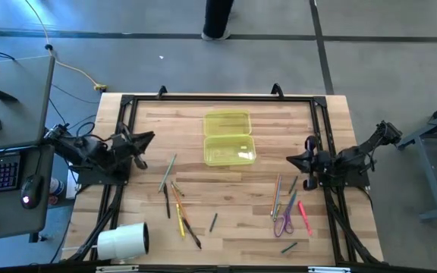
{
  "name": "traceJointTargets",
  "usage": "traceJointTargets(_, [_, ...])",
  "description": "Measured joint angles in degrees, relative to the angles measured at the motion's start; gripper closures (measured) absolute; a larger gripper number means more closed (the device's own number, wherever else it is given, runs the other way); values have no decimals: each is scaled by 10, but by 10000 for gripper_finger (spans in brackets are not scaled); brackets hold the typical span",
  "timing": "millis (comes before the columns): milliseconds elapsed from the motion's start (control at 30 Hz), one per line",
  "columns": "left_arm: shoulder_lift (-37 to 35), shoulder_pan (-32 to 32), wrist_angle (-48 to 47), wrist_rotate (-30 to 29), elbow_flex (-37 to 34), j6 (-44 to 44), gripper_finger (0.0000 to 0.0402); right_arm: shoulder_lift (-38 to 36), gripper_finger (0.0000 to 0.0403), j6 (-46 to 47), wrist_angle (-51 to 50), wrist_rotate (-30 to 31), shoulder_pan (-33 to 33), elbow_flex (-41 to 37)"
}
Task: Pick & place school supplies into a supply box
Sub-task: Put the scissors into the supply box
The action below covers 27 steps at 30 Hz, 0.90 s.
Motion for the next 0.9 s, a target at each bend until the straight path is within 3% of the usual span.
traceJointTargets(100, [0, 0, 7, -13, 0, 15, 328, 0, 402, -77, 65, -4, 0, 0])
traceJointTargets(367, [0, 0, 7, -39, 1, 14, 328, 0, 402, -141, 214, -34, 0, 0])
traceJointTargets(467, [0, 0, 7, -39, 1, 9, 328, 5, 392, -124, 192, -21, 0, 25])
traceJointTargets(633, [0, 0, 6, -40, 1, 9, 328, 70, 352, -78, 105, -16, 0, 134])
traceJointTargets(767, [0, 0, 7, -40, 1, 7, 328, 179, 313, -1, -5, -6, 0, 249])
traceJointTargets(900, [0, 0, 7, -41, 1, 1, 328, 312, 286, 172, -169, -1, 0, 356])
